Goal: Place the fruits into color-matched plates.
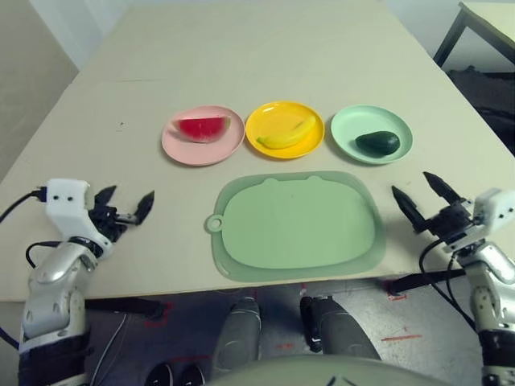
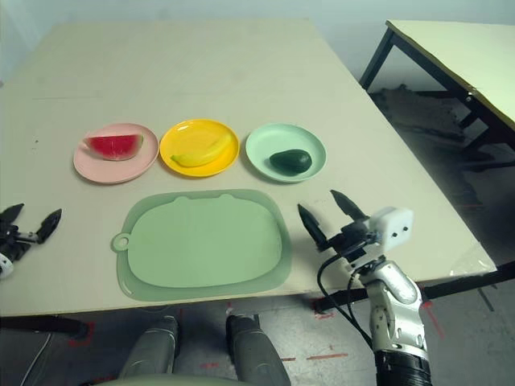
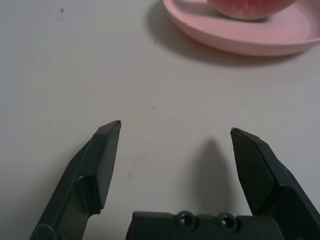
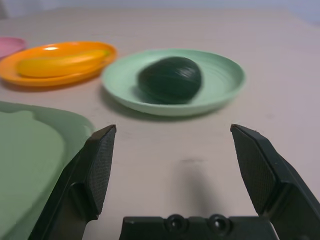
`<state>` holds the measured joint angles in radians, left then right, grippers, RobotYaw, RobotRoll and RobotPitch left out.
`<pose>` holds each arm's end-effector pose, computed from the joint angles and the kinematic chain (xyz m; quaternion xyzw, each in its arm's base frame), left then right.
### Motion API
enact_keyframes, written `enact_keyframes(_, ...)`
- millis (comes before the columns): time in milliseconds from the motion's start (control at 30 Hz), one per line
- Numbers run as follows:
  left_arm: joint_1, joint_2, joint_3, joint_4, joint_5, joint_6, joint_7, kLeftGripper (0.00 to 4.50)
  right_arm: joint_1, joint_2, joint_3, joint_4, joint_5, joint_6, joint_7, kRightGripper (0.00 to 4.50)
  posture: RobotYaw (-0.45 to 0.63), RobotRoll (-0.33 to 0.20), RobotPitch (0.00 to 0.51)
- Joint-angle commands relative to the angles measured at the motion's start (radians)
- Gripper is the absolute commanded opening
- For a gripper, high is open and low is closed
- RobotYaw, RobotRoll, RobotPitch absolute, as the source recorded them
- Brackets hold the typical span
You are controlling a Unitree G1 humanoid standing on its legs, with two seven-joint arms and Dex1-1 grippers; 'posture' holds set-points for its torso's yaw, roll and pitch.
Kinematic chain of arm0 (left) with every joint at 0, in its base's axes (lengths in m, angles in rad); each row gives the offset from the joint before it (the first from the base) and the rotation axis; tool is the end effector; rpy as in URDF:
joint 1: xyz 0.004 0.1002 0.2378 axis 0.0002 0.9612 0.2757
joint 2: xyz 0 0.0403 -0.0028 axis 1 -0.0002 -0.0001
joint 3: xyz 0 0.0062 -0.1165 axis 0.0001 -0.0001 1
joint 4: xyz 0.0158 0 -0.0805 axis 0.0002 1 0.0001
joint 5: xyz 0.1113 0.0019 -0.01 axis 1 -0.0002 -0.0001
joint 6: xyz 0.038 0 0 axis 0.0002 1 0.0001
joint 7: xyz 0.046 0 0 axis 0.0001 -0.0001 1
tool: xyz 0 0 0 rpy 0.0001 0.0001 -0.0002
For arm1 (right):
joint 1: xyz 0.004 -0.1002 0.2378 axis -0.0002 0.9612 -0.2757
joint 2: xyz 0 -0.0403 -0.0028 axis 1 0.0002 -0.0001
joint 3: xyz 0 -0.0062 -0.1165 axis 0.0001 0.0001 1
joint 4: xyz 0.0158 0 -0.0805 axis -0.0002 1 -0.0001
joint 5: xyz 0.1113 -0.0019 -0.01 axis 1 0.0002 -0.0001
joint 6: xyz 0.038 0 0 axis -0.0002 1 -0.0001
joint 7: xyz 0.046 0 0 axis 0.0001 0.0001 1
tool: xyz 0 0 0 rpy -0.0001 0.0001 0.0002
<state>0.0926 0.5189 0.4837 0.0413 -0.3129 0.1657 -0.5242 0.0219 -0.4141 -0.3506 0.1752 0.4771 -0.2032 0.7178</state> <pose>0.1700 0.3449 0.0776 0.0713 0.0667 -0.0155 0.9951 0.1910 -0.3113 0.0515 -0.0080 -0.0892 0.1548 0.9839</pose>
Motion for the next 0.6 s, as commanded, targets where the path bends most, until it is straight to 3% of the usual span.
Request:
enact_keyframes(33, 0.013, -0.013, 0.017, 0.042, -0.011, -0.041, 0.006, 4.48, 0.031, 0.023, -0.053, 0.034, 0.031, -0.015, -0.022, 4.50, 0.09, 0.000, 0.168)
enact_keyframes(600, -0.026, 0.090, 0.066, 0.174, -0.052, -0.116, -0.038, 4.48, 0.006, -0.022, -0.113, 0.144, 0.026, -0.084, 0.031, 4.50, 0.10, 0.000, 0.163)
